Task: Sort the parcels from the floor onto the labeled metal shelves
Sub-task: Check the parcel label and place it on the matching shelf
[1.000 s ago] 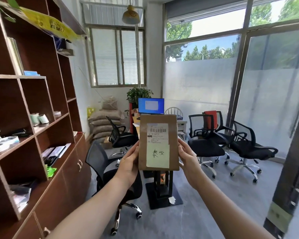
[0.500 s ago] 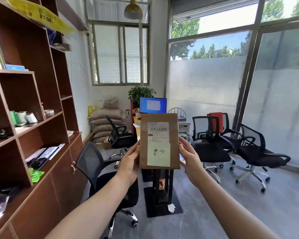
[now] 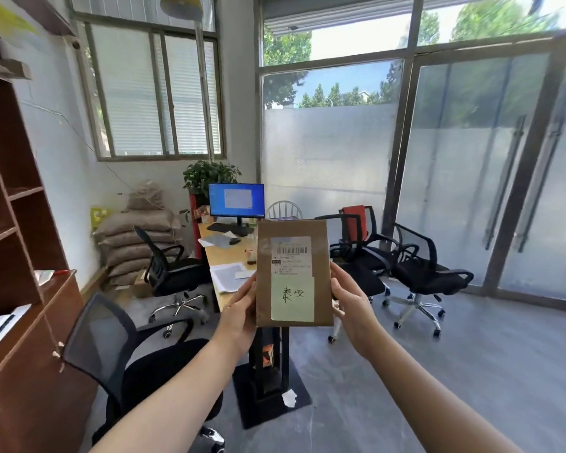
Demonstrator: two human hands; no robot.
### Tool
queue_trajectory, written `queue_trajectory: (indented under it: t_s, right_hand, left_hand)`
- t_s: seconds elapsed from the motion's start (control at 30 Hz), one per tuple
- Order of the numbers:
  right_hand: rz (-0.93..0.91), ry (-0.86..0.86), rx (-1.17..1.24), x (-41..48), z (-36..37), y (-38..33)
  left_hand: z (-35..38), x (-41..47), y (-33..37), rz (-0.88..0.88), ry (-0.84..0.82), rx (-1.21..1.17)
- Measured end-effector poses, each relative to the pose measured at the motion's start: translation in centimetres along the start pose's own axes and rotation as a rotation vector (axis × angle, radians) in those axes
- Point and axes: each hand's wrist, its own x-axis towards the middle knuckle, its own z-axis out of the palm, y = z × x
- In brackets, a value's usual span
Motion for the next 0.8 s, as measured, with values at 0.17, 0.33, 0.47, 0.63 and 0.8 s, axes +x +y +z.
queue_trajectory:
  t_s: [0.17, 0.33, 0.47, 0.63, 0.8]
  right_hand:
    - [-0.002, 0.176, -0.016, 1.0, -0.8, -0.6]
    - [0.019, 0.328, -0.030, 0.9, -1.4, -1.2]
    - [0.003, 0.451, -0.020, -0.7, -1.5, -0.9]
    - [-0.052, 0.594, -0.052, -4.3, -2.7, -1.8]
    - [-0.111, 0.705, -0.115, -8.4, -3.4, -4.1]
  left_hand:
    - [1.1, 4.1, -0.4, -0.086, -0.143, -0.007]
    - [2.4, 6.4, -1.1, -0.163, -0.244, -0.044]
    - [3.6, 7.1, -2.2, -0.226, -0.313, -0.045]
    - [5.8, 6.4, -3.9, -0.265, -0.484, -0.024]
    - [8.3, 4.1, -5.3, -0.281, -0.615, -0.013]
